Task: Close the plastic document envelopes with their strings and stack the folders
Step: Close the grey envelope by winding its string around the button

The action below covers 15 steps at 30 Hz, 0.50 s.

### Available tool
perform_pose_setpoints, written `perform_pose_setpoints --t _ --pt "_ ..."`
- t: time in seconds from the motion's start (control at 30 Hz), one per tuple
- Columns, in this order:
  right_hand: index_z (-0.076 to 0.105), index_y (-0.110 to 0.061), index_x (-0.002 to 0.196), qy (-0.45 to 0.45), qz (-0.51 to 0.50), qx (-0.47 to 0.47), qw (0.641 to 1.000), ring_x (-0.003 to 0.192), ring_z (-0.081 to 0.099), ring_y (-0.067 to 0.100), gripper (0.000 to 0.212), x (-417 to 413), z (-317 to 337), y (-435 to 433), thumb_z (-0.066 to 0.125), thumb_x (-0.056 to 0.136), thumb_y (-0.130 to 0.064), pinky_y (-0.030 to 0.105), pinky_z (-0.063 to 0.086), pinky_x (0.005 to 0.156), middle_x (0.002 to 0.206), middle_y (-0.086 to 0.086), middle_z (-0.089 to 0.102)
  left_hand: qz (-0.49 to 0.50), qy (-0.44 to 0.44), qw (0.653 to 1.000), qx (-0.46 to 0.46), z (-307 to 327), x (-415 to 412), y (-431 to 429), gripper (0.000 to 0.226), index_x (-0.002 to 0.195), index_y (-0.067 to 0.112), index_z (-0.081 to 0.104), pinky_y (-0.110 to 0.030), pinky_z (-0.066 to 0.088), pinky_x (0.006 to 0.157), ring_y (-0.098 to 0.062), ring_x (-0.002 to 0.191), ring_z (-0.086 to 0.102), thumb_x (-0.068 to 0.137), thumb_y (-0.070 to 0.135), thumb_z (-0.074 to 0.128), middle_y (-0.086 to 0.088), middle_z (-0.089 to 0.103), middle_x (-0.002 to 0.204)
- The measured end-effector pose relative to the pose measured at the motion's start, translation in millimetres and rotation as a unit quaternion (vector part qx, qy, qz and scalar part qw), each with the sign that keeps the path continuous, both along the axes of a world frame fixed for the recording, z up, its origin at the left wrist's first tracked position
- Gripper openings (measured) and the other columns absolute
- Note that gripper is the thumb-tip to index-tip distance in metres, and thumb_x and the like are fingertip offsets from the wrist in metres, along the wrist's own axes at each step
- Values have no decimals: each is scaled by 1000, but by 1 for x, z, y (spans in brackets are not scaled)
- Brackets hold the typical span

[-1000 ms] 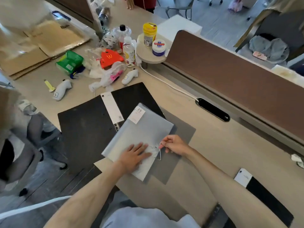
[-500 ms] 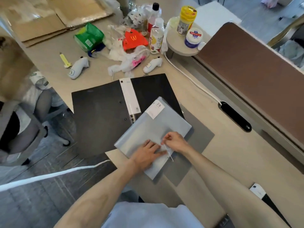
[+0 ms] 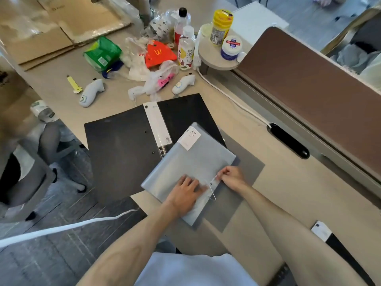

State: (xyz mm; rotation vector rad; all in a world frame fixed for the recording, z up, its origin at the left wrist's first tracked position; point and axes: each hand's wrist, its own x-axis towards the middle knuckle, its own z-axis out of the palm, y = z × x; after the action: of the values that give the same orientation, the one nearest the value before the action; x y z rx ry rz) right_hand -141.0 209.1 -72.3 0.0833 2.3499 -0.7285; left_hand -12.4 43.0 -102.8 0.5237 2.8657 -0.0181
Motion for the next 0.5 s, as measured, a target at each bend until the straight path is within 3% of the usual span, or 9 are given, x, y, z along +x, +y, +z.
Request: perform_pose_setpoints --t 0.13,0.23,0.37,0.5 --pt "60 -23 65 19 28 11 999 80 62 15 19 17 4 25 65 82 -16 24 42 70 75 -6 65 -6 3 1000 -8 3 1 2 66 135 29 46 -43 47 96 -29 92 60 71 37 61 -5 61 105" --pt "65 -23 76 55 113 33 992 84 64 16 9 40 6 39 60 83 -25 29 47 70 84 -5 69 -16 6 1000 0 4 0 2 68 135 29 44 -40 50 93 -28 90 60 71 41 62 -3 61 104" --pt "69 -21 89 124 224 43 966 96 58 21 16 61 5 45 55 88 -27 29 41 75 96 0 69 -28 4 999 20 4 -2 -2 64 133 32 43 -35 51 91 -24 91 60 73 41 63 1 62 106" --pt "68 -18 94 170 275 39 946 96 61 25 19 70 4 36 50 91 -25 33 45 74 100 4 64 -32 -10 999 34 2 2 -3 53 130 31 48 -37 38 98 -23 101 60 78 41 49 4 62 116"
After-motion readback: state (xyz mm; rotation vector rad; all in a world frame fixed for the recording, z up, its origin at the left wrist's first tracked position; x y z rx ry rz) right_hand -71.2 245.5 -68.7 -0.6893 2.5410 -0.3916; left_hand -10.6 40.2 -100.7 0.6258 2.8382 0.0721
